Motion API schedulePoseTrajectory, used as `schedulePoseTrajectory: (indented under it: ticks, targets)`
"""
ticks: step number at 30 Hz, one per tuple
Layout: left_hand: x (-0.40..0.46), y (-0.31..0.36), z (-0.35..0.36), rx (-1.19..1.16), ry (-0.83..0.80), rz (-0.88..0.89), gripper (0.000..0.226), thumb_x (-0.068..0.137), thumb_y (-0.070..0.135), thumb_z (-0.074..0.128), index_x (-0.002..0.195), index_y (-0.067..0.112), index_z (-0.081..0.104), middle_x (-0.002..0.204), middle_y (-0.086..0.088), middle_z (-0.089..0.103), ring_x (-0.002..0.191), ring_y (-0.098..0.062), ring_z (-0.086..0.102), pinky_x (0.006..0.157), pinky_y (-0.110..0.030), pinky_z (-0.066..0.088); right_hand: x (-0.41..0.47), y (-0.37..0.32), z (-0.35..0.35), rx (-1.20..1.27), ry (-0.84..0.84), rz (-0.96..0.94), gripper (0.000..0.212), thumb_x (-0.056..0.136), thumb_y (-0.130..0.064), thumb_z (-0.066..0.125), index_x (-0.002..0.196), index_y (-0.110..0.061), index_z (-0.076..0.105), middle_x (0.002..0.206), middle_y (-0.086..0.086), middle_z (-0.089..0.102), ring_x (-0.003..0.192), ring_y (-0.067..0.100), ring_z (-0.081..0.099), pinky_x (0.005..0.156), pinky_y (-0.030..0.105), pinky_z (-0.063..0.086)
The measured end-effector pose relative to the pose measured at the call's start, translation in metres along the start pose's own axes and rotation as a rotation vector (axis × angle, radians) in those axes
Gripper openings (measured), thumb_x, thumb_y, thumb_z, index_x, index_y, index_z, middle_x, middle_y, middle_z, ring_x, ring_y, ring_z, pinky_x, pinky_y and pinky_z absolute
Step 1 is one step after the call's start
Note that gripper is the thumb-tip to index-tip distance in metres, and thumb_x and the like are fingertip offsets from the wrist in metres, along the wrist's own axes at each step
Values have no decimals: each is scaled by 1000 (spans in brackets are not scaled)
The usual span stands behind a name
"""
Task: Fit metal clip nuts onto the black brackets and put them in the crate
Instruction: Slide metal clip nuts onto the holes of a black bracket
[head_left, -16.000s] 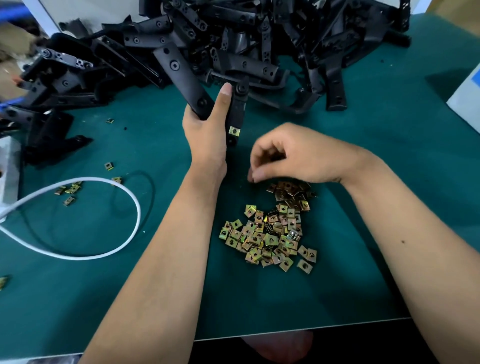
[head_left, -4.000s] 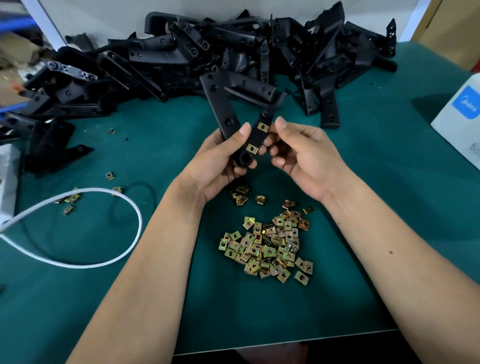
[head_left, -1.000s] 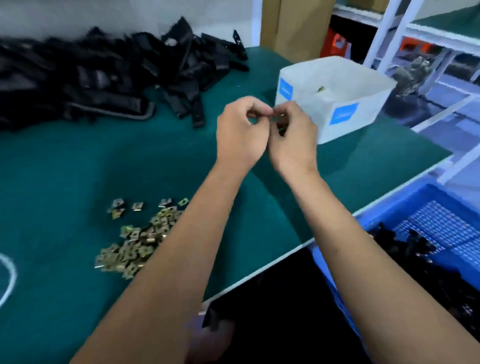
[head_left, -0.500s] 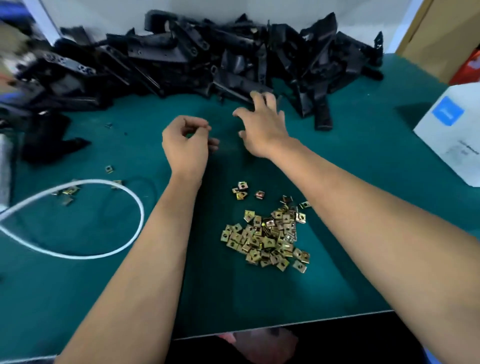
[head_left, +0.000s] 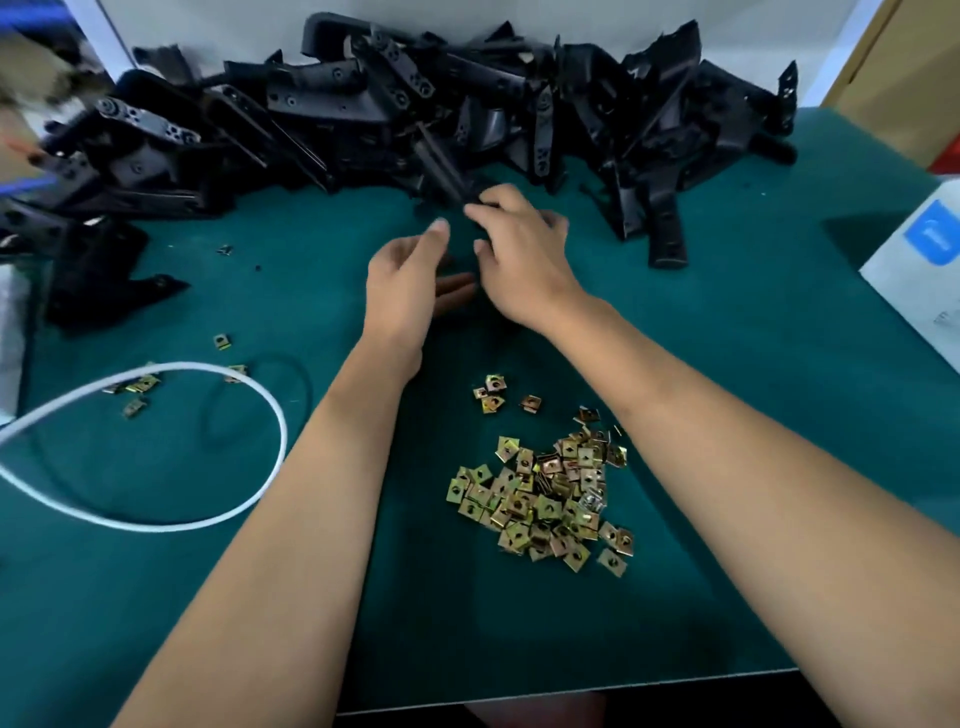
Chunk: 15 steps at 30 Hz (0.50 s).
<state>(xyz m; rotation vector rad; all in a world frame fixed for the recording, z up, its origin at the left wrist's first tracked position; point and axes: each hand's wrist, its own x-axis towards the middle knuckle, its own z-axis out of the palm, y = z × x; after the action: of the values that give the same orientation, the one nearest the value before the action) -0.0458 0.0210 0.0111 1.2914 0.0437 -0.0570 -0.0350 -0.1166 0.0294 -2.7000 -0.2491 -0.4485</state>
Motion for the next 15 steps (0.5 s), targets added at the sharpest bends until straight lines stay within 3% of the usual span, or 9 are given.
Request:
schedulePoseTrajectory:
  ticks: [2,4,7,10,12,15]
  targets:
    - [-1,3,0,-82,-93,-37,41,100,48,58,120,12,64,123,-16,71,107,-26,74,91,-42,61,-12,-12,-7,202,-54,-87,41,102,-4,50,142,-9,60,149,4,51,137,21,49,118,38,34]
    - [-1,5,0,-73,-29,-14,50,102,48,56,123,3,62,118,-17,73,108,-27,73,93,-43,60,-24,-21,-16,389,-125,-143,39,98,5,50,129,-7,70,140,4,63,132,17,56,115,30,40]
    - [-2,6,-2,-72,179,81,19,104,25,60,104,6,58,93,-9,72,89,-24,71,89,-43,61,-41,-25,-31,586,-84,-122,35,94,11,52,108,-6,79,124,4,73,121,10,64,105,29,51]
    - [-2,8,-6,-66,324,195,5,104,13,56,100,11,57,90,-8,73,84,-26,72,90,-49,59,-57,-16,-45,547,-29,-144,20,92,-3,66,98,-15,81,100,-8,77,96,-2,68,80,12,50]
    - [0,8,-10,-86,406,246,7,104,18,55,98,16,57,95,-9,72,92,-26,73,94,-49,59,-66,-6,-51,448,-201,-162,8,90,-15,76,95,-19,81,90,-13,74,84,-2,66,75,12,48]
    - [4,7,-18,-105,409,284,2,103,18,57,104,18,57,101,-7,65,99,-18,67,102,-50,54,-74,4,-48,286,-478,-151,16,85,-31,84,99,-26,79,96,-10,67,81,5,61,75,21,49]
